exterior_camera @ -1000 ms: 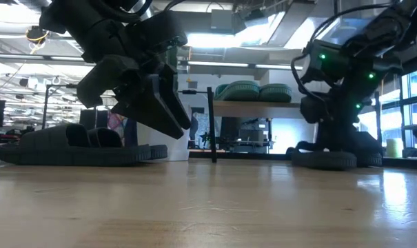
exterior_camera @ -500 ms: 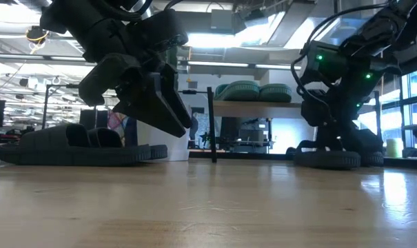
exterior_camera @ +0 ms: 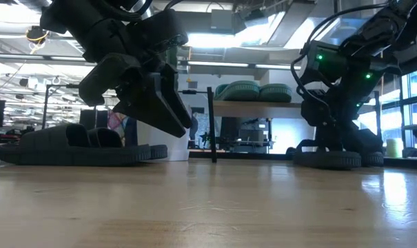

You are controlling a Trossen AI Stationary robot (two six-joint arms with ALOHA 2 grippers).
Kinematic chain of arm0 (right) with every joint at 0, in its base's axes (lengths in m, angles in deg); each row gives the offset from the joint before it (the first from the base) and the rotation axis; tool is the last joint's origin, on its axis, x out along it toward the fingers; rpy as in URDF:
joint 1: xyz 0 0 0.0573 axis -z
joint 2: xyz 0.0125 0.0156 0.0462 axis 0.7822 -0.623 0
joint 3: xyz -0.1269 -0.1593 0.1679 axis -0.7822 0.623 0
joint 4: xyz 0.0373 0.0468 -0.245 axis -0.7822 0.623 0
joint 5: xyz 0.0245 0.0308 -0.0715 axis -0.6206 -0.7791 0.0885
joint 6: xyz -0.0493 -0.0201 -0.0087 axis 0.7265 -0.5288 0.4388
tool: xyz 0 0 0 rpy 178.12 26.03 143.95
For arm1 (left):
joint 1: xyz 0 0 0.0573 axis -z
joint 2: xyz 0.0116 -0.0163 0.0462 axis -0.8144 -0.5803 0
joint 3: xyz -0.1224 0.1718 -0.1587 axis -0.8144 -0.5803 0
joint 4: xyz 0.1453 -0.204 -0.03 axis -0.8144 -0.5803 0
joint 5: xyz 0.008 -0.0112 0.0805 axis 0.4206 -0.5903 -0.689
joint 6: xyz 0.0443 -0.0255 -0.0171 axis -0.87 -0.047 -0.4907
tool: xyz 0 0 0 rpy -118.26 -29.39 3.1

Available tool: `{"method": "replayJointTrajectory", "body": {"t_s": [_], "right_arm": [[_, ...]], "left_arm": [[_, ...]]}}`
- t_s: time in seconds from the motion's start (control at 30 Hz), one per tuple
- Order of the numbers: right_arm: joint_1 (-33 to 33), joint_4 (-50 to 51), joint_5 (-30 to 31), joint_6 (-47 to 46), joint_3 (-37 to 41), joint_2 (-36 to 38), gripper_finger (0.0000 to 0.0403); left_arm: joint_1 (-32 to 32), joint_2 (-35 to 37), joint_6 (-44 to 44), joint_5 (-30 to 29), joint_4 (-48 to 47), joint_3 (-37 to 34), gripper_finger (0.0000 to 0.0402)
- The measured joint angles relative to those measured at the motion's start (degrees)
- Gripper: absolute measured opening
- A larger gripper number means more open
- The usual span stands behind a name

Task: Pick and place slides into the shelf
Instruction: Put the black slipper under the shelf

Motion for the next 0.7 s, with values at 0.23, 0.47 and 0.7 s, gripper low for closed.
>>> {"method": "replayJointTrajectory", "body": {"t_s": [0.23,0.47,0.7], "right_arm": [[0.0,0.0,0.0,-1.3,0.0,0.0,0.0103],[-0.1,-0.2,-0.1,-1.4,0.0,0.0,0.0176],[-1.3,-0.3,-1.5,-1.8,-0.2,0.0,0.0222]], "left_arm": [[0.0,0.0,0.0,0.0,0.0,0.0,0.0235],[0.0,0.0,-0.1,0.0,0.0,0.0,0.0235],[0.0,0.0,-0.1,0.0,0.0,0.0,0.0235]]}}
